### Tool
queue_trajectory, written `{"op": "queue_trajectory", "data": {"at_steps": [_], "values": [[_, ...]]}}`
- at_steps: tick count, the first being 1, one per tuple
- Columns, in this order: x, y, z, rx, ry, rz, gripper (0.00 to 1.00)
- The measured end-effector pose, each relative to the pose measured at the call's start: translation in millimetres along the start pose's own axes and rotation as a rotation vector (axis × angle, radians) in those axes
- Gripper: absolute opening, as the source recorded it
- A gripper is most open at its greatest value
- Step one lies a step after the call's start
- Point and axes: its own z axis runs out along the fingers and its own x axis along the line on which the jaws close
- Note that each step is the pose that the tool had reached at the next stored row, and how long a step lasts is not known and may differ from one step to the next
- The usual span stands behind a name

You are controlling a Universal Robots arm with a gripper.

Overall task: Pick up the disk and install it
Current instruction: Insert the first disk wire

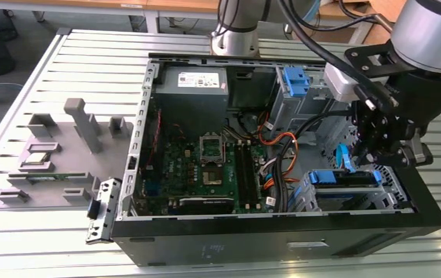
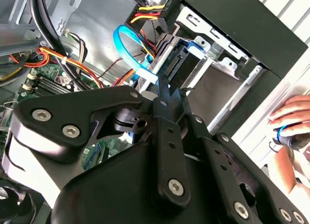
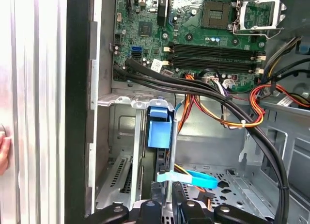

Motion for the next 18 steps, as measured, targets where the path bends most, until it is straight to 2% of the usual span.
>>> {"op": "queue_trajectory", "data": {"at_steps": [5, 6, 13, 14, 15, 18], "values": [[0.0, -0.1, -0.3, -0.0023, 0.0000, 0.000, 0.23], [0.0, -0.2, -0.1, -0.0160, -0.0009, 0.000, 0.23], [0.1, -1.1, 1.3, -0.1423, -0.0091, 0.001, 0.23], [0.1, -1.2, 1.5, -0.1578, -0.0101, 0.001, 0.23], [0.0, -1.2, 1.4, -0.1608, -0.0103, 0.001, 0.23], [0.1, -1.1, 1.5, -0.1616, -0.0104, 0.001, 0.23]]}}
